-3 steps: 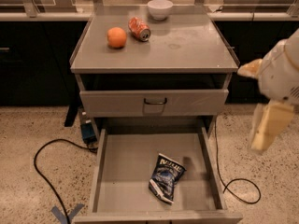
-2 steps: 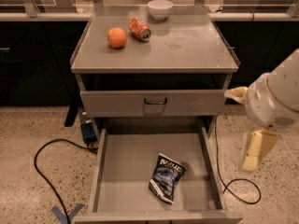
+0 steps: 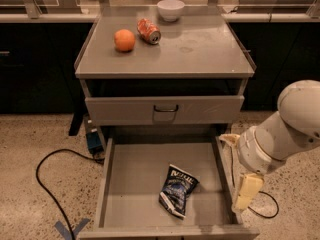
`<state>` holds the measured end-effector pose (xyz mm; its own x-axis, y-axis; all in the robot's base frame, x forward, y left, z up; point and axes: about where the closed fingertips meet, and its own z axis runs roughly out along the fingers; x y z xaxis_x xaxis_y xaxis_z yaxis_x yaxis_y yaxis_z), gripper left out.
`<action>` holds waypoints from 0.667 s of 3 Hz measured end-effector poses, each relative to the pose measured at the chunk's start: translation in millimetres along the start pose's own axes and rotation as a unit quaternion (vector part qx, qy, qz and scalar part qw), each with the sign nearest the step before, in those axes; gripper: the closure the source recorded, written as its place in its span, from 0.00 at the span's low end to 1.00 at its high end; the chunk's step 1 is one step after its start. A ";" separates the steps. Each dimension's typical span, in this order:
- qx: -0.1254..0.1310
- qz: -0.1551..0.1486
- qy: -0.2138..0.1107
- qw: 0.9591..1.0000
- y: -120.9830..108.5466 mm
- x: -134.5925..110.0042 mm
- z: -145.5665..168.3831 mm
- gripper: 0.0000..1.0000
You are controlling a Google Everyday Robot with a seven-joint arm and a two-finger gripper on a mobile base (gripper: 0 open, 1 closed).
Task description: Pick blue chip bag from middle drawer and place on counter
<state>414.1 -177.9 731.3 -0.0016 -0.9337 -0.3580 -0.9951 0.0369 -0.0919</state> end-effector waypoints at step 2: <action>-0.005 -0.024 -0.007 1.000 0.8 -4.1 9.6 0.00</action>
Offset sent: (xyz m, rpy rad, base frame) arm 0.0012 0.0158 -0.0187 0.0264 -0.0182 0.1178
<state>414.2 -170.6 723.7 0.0484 -0.9289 -0.3671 -0.9950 -0.0125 -0.0994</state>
